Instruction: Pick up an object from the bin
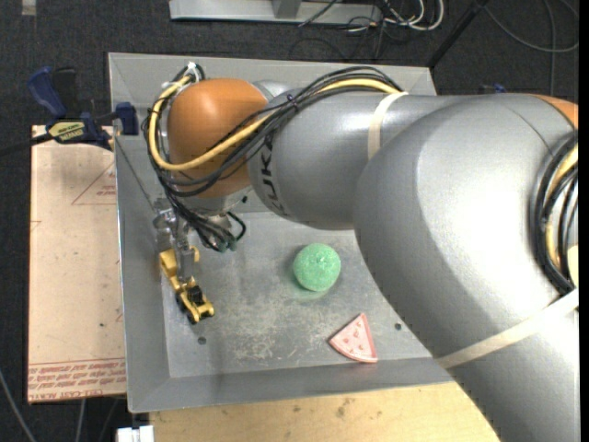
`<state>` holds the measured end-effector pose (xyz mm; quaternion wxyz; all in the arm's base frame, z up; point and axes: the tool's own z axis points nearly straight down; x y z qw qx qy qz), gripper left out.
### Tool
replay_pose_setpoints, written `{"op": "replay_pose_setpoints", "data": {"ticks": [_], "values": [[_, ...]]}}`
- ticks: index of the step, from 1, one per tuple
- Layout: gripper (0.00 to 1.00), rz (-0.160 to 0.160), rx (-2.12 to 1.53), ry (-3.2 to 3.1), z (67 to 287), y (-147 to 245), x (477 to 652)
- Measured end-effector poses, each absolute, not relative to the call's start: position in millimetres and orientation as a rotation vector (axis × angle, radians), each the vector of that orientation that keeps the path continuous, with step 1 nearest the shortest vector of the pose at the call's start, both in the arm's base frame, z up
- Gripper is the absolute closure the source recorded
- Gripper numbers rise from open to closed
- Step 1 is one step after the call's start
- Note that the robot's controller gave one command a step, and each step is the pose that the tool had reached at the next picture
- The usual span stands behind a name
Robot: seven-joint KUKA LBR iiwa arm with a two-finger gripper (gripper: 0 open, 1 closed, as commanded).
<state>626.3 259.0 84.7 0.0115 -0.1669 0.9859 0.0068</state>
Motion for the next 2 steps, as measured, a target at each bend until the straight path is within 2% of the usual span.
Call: {"op": "replay_pose_setpoints", "data": {"ticks": [1, 2], "values": [[1.00, 0.022, -0.520, 3.075, 85, 259, 626.5], [1.00, 0.006, -0.521, 3.088, 147, 260, 628.6]]}}
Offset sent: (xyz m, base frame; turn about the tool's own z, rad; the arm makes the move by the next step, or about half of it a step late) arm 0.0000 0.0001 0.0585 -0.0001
